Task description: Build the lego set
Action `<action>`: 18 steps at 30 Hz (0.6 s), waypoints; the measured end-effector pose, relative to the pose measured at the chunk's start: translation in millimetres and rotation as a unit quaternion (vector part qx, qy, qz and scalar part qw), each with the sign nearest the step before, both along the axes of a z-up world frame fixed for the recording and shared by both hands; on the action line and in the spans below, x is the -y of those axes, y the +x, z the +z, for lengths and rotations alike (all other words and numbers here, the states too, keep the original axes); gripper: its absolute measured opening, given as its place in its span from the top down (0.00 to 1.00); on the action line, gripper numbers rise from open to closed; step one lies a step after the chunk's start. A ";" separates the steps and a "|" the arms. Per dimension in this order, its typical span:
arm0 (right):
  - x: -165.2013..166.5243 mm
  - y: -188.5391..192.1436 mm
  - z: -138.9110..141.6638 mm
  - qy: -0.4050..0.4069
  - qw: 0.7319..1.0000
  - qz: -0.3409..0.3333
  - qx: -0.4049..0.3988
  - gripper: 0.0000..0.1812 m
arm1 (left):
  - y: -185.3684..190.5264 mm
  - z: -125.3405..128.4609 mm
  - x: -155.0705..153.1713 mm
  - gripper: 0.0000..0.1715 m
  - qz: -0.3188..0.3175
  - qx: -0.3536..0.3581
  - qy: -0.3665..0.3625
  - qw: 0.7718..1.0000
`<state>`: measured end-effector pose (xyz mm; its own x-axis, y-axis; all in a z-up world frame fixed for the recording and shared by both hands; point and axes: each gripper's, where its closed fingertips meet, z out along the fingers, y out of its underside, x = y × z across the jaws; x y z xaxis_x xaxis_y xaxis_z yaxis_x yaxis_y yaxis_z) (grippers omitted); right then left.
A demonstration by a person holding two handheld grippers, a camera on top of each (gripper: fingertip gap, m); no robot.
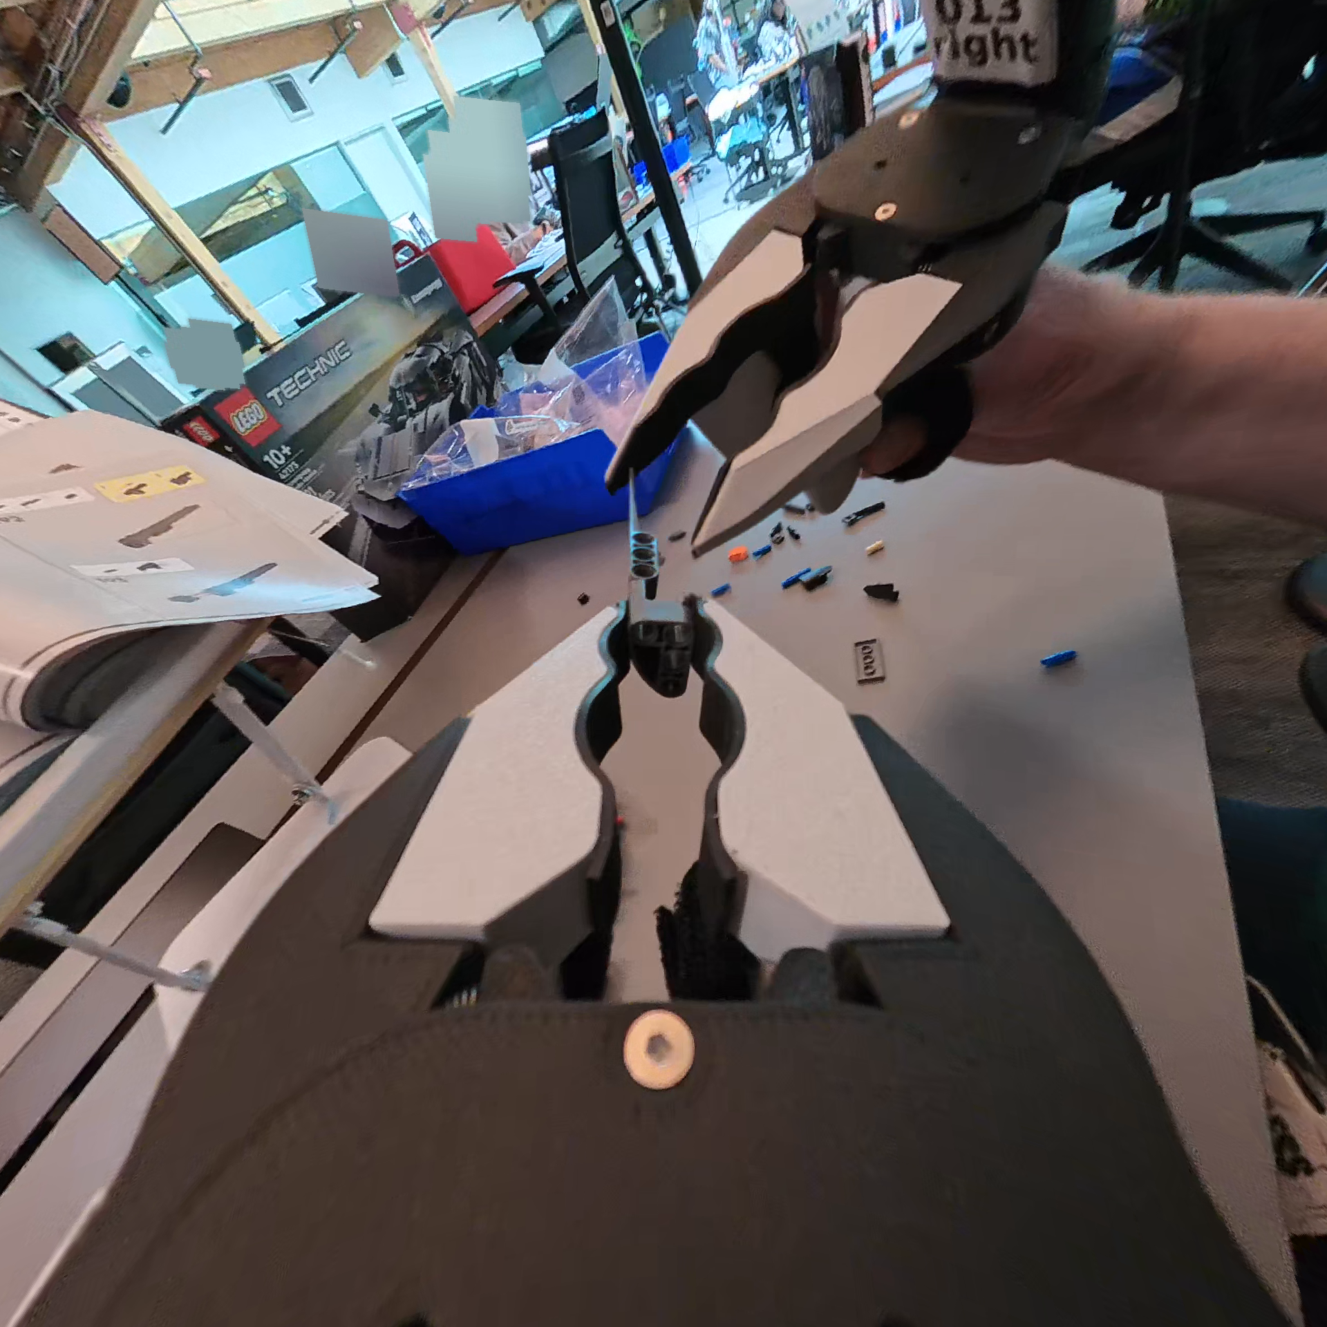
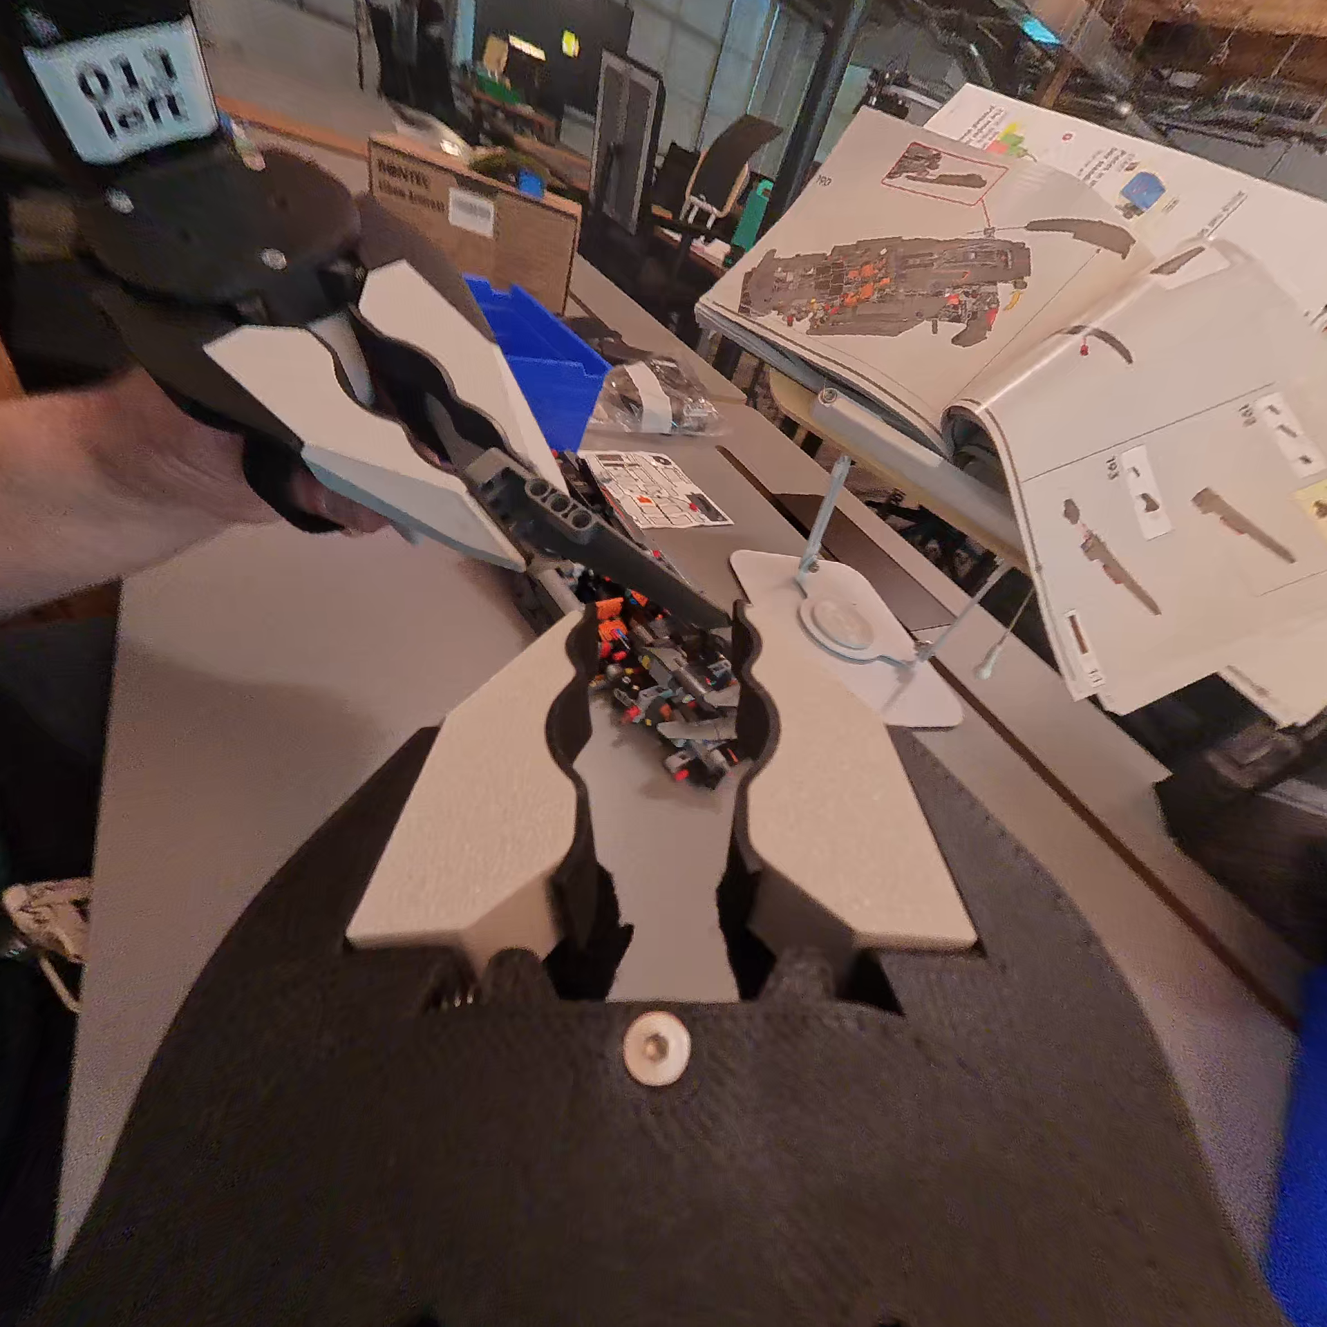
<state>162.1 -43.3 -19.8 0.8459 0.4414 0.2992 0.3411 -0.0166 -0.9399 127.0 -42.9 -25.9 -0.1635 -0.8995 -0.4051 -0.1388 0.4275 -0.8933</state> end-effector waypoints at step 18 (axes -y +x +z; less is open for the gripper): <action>-8.0 -22.2 -23.1 -0.010 0.983 0.001 0.184 1.00 | -1.3 -1.8 6.5 0.90 0.010 -0.031 0.070 0.997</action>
